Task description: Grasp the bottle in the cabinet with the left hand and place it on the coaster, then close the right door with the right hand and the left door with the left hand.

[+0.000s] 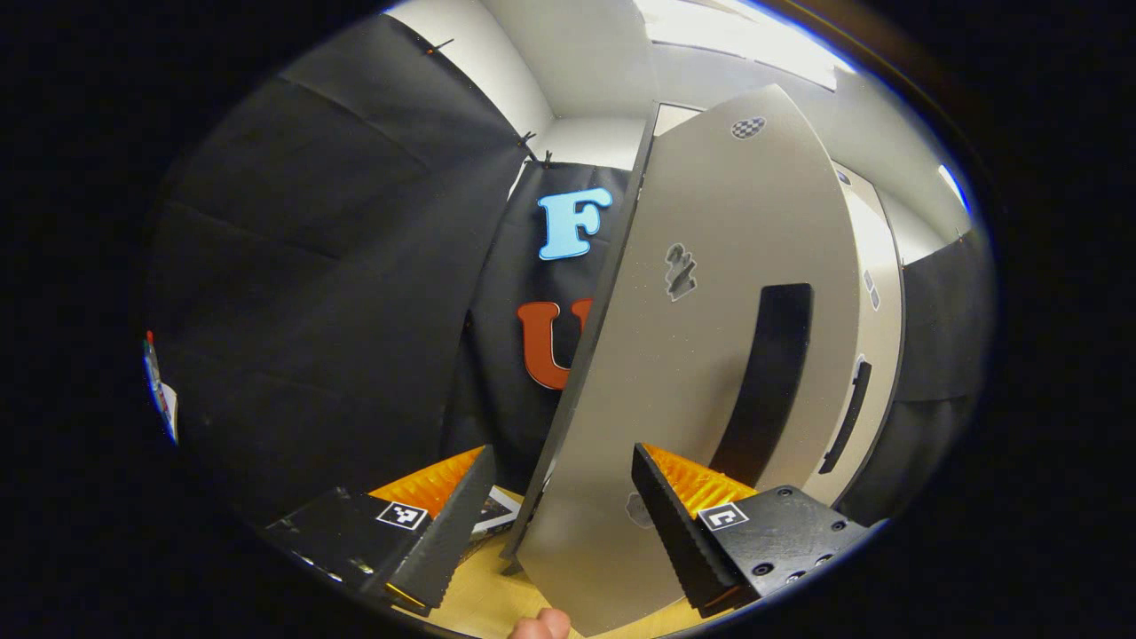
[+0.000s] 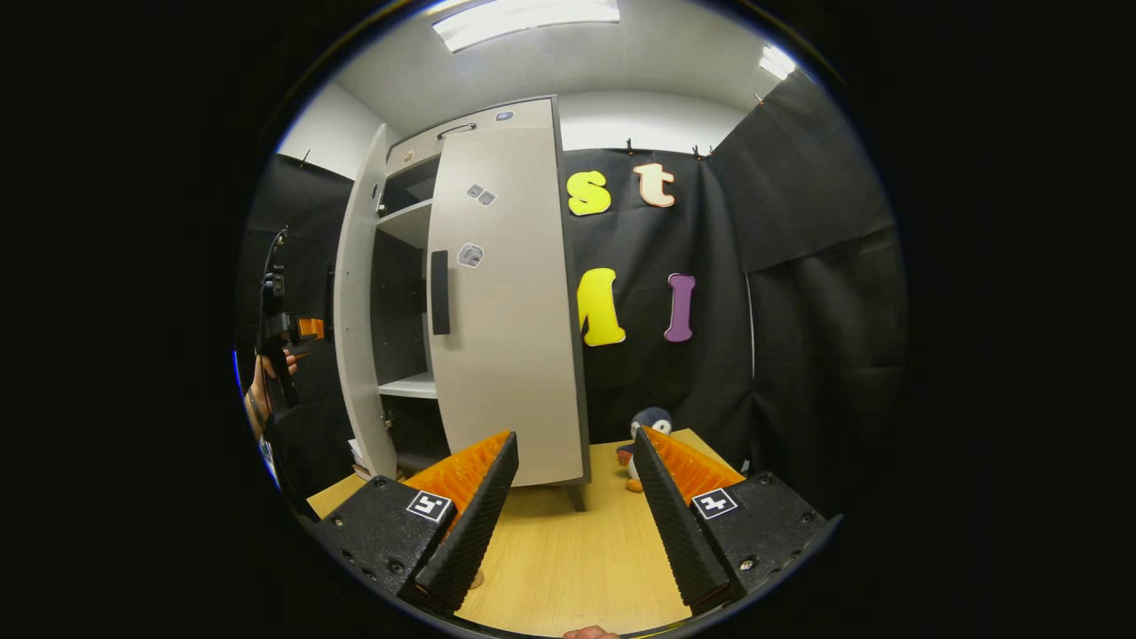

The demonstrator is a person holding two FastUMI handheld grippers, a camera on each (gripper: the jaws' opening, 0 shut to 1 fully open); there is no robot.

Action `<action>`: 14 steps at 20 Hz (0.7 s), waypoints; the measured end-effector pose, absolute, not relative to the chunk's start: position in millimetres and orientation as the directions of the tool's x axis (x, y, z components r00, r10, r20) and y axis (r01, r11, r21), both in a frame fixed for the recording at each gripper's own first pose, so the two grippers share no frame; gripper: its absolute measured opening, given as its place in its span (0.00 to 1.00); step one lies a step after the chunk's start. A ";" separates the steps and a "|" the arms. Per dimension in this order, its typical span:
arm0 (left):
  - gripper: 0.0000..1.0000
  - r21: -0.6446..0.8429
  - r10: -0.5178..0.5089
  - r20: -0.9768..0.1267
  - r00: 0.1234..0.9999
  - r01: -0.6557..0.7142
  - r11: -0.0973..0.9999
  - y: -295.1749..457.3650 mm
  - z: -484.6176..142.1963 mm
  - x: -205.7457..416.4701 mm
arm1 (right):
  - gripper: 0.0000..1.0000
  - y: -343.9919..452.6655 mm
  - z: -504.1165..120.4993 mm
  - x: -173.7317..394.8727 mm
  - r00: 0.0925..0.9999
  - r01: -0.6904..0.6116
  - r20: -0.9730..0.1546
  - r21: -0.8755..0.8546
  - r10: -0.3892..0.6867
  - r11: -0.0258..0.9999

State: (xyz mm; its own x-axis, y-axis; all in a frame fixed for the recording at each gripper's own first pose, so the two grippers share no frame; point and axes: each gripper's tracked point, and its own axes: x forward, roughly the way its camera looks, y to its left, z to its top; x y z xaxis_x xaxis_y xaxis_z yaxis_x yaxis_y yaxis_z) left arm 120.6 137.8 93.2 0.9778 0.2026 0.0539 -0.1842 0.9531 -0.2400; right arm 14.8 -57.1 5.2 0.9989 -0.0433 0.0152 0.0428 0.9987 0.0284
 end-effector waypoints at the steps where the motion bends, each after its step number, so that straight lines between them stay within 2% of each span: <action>1: 0.99 -0.244 0.203 0.059 0.977 -0.183 0.952 137.1 94.7 122.1 | 0.81 -62.8 6.3 12.4 0.998 0.059 0.017 0.023 -0.059 0.998; 2: 0.94 -0.245 0.198 0.066 0.978 -0.176 0.953 134.9 96.3 123.1 | 0.81 -68.3 6.6 10.0 0.997 0.073 0.018 0.020 -0.074 0.997; 3: 0.95 -0.244 0.187 0.074 0.980 -0.164 0.956 133.1 98.5 122.7 | 0.81 -72.5 6.5 8.1 0.996 0.086 0.018 0.021 -0.086 0.996; 4: 0.99 -0.241 0.176 0.080 0.981 -0.152 0.958 131.2 100.3 121.7 | 0.81 -76.1 3.5 4.2 0.995 0.099 0.017 0.025 -0.100 0.995; 5: 0.99 -0.243 0.169 0.077 0.983 -0.146 0.959 130.8 99.0 120.3 | 0.81 -78.7 1.9 2.1 0.994 0.108 0.017 0.032 -0.109 0.994; 6: 0.94 -0.250 0.165 0.073 0.984 -0.142 0.958 130.4 98.1 117.1 | 0.81 -80.9 0.8 2.9 0.993 0.112 0.016 0.041 -0.113 0.993; 8: 0.95 -0.259 0.158 0.077 0.984 -0.133 0.957 127.8 100.1 107.5 | 0.81 -80.0 -2.3 5.1 0.994 0.107 0.007 0.053 -0.107 0.993; 9: 0.95 -0.244 0.152 0.090 0.984 -0.126 0.962 126.5 102.0 101.5 | 0.81 -79.2 -3.6 7.3 0.994 0.105 0.008 0.054 -0.105 0.993; 10: 1.00 -0.213 0.151 0.107 0.983 -0.126 0.969 125.9 104.3 95.9 | 0.81 -80.0 -6.3 9.8 0.994 0.106 0.004 0.047 -0.106 0.993; 11: 0.95 -0.178 0.153 0.116 0.981 -0.131 0.975 126.9 104.9 89.3 | 0.81 -80.4 -11.3 13.4 0.994 0.108 -0.012 0.036 -0.107 0.994; 14: 0.94 -0.131 0.144 0.116 0.983 -0.129 0.983 113.2 100.6 68.6 | 0.81 -71.5 -16.4 21.9 0.997 0.070 -0.032 0.034 -0.069 0.997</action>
